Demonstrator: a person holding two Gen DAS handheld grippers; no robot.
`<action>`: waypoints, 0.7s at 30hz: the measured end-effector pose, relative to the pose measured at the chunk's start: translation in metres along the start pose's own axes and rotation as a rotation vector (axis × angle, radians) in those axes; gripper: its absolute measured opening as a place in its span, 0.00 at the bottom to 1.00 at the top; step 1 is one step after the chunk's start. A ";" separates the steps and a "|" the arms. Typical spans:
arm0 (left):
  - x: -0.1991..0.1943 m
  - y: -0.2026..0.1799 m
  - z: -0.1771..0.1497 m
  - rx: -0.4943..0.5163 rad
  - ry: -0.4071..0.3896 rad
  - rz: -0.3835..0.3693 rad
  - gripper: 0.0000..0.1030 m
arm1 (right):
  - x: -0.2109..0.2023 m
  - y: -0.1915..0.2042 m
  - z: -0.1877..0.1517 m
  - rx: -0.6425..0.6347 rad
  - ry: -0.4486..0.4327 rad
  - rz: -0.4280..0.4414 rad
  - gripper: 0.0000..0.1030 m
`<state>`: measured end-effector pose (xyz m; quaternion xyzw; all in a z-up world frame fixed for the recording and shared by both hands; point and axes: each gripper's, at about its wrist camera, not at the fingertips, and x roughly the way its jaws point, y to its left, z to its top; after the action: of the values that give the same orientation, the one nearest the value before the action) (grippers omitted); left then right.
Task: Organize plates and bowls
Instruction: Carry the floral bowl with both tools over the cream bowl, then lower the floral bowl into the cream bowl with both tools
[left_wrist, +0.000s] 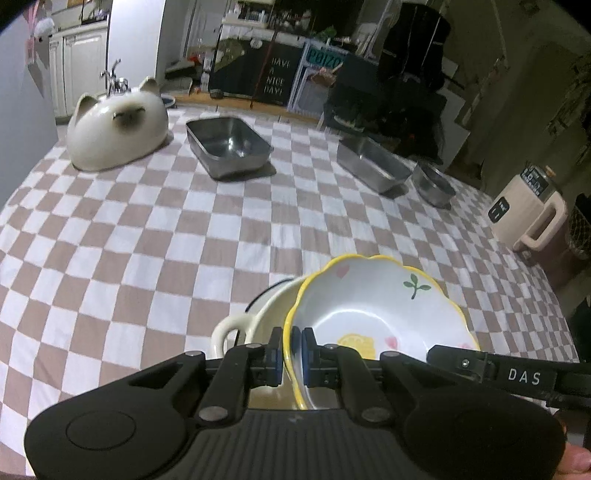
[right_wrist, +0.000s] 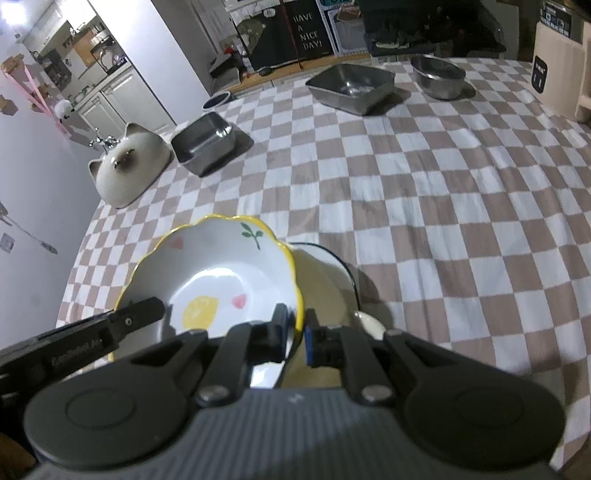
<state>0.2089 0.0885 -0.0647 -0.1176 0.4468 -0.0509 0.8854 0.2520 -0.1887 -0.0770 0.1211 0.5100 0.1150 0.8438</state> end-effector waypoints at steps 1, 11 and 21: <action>0.002 0.000 -0.001 0.003 0.009 0.003 0.09 | 0.002 0.000 0.000 0.004 0.008 -0.001 0.11; 0.020 0.000 -0.006 0.019 0.072 0.031 0.10 | 0.017 0.000 -0.001 0.039 0.061 -0.027 0.11; 0.027 0.002 -0.006 0.014 0.100 0.043 0.11 | 0.025 0.003 0.000 0.043 0.081 -0.035 0.11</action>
<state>0.2202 0.0841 -0.0896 -0.0990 0.4926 -0.0407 0.8637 0.2629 -0.1777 -0.0972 0.1256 0.5482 0.0942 0.8215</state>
